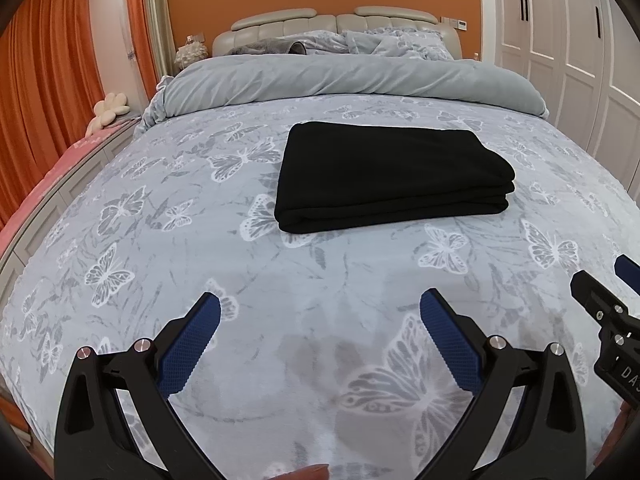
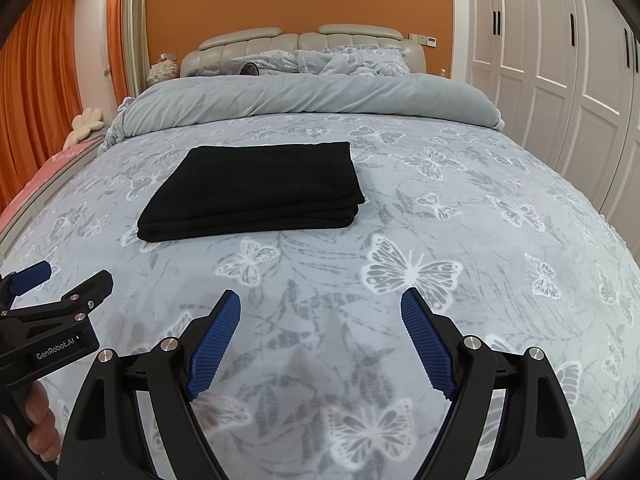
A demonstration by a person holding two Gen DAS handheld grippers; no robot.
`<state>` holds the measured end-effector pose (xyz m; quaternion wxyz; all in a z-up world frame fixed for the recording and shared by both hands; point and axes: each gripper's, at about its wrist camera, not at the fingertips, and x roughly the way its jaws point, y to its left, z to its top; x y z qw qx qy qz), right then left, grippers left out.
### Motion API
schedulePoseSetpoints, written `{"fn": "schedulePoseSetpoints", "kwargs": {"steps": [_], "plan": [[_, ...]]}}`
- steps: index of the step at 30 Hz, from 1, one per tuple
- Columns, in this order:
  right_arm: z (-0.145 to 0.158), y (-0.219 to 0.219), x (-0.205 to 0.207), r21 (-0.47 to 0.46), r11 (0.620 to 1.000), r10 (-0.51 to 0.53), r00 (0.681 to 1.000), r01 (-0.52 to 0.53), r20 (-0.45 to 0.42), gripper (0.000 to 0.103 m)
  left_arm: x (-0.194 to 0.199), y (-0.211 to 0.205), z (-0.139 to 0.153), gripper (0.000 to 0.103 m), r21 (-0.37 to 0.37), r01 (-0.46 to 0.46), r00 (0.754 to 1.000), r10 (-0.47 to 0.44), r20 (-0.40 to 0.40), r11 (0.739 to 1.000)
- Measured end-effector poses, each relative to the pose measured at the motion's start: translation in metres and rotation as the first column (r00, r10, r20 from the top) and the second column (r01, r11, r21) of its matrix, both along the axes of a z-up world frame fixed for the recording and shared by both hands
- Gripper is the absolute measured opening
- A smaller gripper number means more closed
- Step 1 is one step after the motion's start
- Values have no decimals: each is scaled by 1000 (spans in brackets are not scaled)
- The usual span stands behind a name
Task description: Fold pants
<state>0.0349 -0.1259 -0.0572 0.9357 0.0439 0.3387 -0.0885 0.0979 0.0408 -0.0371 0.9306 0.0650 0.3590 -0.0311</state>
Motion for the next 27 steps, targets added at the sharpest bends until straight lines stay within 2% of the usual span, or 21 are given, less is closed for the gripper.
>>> {"fn": "schedulePoseSetpoints", "kwargs": {"steps": [5,11,15,23,27], "plan": [[0,1,0,0,1000,0,1000,0,-1,80,-1,-2,0,98,-6,-2,1000,2,-2,1000],[-1,1,-1,-1,1000,-1,1000,1,-1,80,-3,1,1,97,-53,6,1000,-5,6,999],[-1,1,-1,-1,1000,1,1000,-1,-3,80,-2,5,0,97,-93,5,1000,-7,-16,996],[-2,0,-1,0,1000,1,1000,-1,-5,80,-7,-1,3,97,-53,5,1000,-4,23,999],[-2,0,-1,-2,1000,1,1000,-1,-5,80,-6,-6,0,98,30,-26,999,26,26,999]]}}
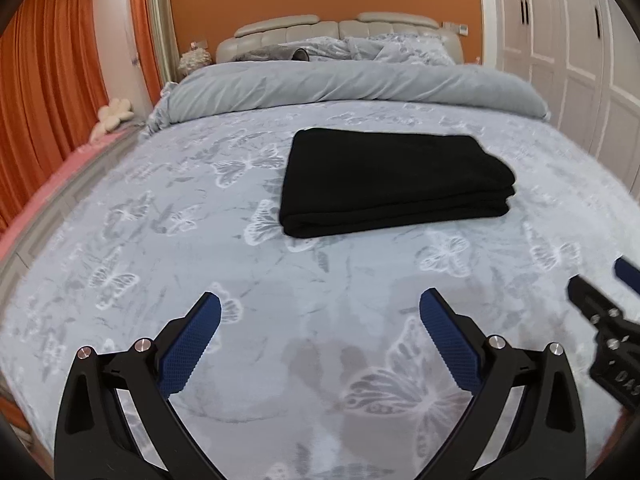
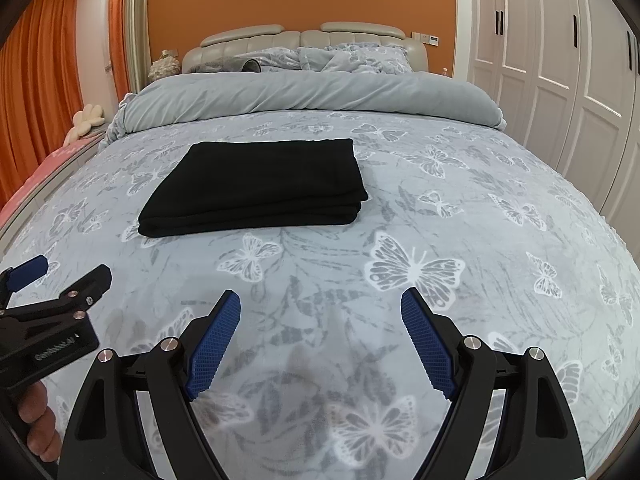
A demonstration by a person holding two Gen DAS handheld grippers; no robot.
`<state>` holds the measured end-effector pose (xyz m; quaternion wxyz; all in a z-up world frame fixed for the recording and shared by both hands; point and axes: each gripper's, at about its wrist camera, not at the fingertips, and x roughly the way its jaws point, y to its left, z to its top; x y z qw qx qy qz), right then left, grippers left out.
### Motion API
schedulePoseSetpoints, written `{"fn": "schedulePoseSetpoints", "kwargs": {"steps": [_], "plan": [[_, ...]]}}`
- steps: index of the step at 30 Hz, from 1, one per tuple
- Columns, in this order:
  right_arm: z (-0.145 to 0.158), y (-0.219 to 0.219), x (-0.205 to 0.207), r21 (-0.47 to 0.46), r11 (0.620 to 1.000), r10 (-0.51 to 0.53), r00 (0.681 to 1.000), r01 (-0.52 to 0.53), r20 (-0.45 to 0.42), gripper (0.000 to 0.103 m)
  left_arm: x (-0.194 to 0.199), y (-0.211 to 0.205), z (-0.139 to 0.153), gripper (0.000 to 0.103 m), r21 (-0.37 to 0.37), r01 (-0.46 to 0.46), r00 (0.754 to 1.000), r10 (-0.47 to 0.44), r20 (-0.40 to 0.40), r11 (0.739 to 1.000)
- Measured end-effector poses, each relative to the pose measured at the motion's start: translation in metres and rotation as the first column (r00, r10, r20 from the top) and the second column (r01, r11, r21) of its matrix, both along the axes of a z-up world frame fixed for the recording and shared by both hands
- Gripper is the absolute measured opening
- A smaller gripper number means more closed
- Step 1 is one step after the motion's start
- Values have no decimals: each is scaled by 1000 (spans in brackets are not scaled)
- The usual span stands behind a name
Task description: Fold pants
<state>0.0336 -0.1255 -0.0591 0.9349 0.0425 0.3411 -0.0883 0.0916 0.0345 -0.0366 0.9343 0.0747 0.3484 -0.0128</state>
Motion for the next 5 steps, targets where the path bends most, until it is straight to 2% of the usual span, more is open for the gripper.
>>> {"fn": "schedulePoseSetpoints", "kwargs": {"steps": [5], "plan": [[1,1,0,0,1000,-1,1000,1,1,80,-2,-3,0,98,6,31,1000,-31,1,1000]]}}
